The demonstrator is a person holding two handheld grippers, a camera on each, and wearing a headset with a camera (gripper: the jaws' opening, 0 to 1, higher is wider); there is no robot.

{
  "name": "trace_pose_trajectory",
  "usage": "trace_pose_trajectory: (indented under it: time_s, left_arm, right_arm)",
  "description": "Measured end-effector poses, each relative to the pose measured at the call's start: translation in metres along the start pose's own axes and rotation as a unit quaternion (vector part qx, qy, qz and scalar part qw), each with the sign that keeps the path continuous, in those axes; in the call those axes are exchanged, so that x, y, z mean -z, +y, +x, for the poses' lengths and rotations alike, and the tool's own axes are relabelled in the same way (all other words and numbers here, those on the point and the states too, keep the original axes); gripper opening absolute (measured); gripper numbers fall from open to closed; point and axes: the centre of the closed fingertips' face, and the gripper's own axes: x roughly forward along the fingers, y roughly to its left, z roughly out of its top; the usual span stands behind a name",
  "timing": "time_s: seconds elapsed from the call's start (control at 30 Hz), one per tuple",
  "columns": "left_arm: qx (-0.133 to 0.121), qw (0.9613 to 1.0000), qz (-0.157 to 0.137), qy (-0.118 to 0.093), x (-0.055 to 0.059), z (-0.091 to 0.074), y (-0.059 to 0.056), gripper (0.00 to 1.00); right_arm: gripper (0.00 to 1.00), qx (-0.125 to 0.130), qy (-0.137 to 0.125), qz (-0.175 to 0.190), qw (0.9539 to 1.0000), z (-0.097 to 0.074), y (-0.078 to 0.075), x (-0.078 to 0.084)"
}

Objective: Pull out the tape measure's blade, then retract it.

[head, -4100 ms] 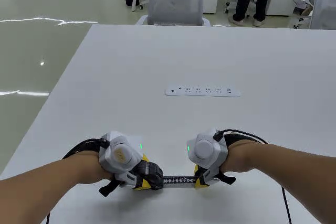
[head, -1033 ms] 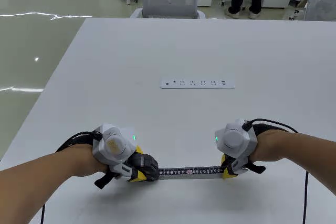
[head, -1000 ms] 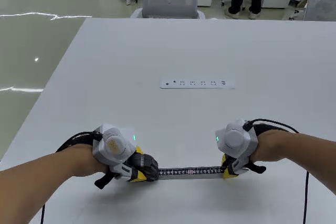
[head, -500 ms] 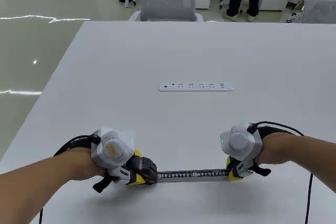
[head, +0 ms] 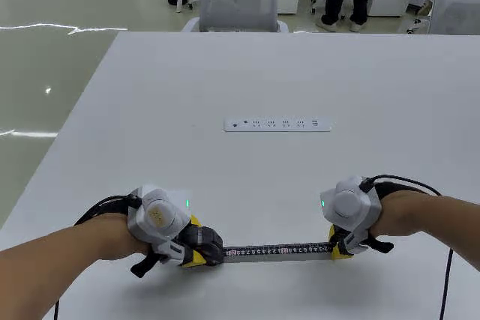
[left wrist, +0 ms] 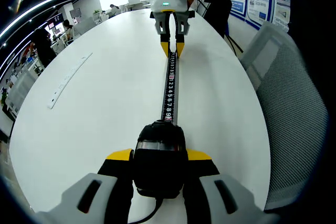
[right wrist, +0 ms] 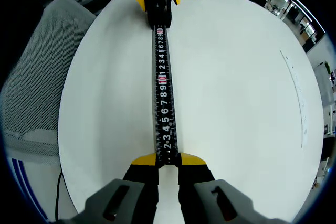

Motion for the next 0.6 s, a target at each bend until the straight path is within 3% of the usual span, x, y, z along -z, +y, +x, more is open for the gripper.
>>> trace_pose_trajectory:
  time_s: [0.6]
  left_arm:
    - [0.0, 1.0, -0.001, -0.001, -0.001, 0.0, 0.0, 0.31]
  right_arm:
    - [0.13, -0.001, 0.006, 0.013, 0.9999, -0.005, -0.002, 0.014]
